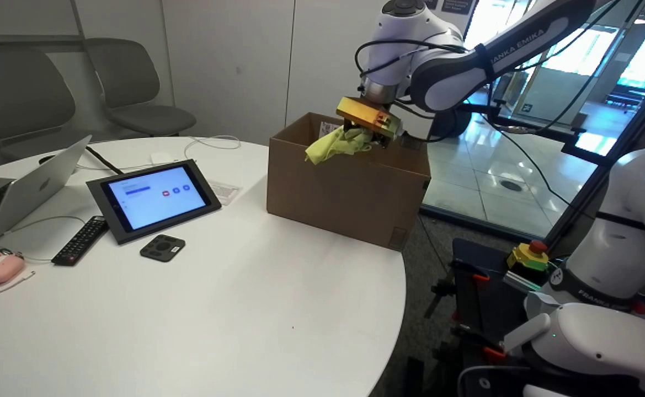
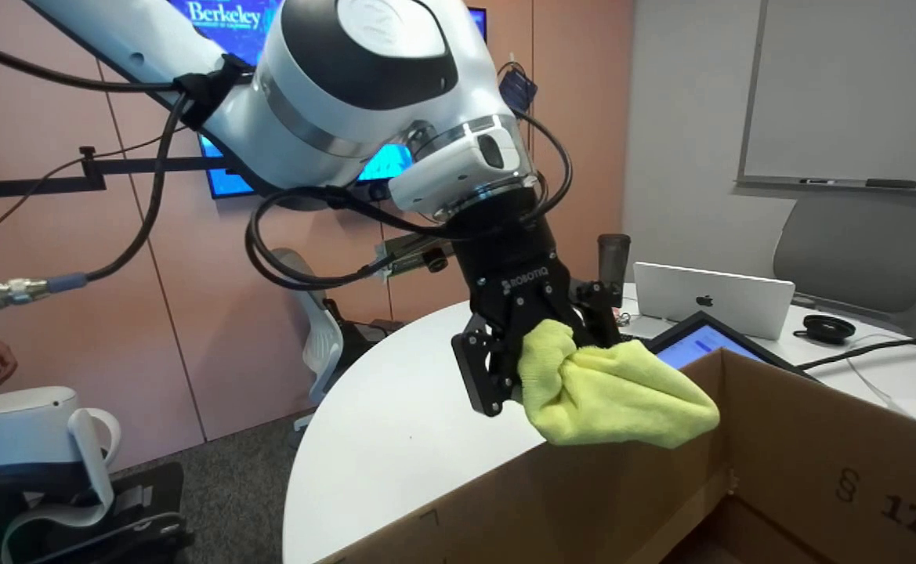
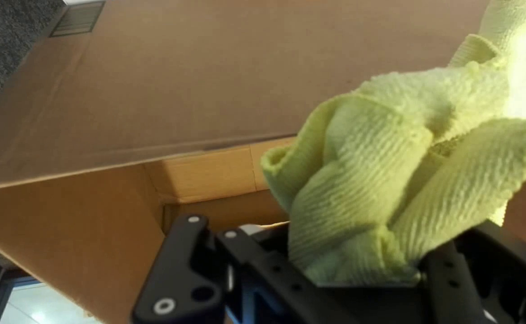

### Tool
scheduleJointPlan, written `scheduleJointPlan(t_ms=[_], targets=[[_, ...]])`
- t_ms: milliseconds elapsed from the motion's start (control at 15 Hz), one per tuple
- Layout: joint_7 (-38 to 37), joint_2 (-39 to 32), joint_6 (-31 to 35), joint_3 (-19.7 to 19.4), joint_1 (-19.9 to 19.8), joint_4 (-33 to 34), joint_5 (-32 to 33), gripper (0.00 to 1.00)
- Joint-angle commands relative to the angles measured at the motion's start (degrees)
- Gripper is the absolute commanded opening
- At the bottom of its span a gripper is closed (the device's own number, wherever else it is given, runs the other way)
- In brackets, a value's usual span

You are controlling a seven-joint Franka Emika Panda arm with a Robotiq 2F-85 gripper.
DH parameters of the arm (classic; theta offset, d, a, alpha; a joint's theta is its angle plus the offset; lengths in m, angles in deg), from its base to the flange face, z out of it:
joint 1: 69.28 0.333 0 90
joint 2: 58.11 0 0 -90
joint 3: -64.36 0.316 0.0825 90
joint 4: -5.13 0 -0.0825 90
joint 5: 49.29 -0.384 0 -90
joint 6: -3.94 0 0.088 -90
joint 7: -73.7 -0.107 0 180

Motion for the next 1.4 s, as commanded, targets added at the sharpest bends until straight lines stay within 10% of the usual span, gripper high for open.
scheduleJointPlan(t_ms=[0,733,1333], targets=[[-4.3,0.0,0.1,-1.0,-2.0,1.2,2.2,0.01],[-5.0,-12.9,3.5,-4.7,-4.6,4.2,-1.5,0.01],[3.7,-22.0,11.3,-8.6,-7.6,7.6,-18.0,0.01]])
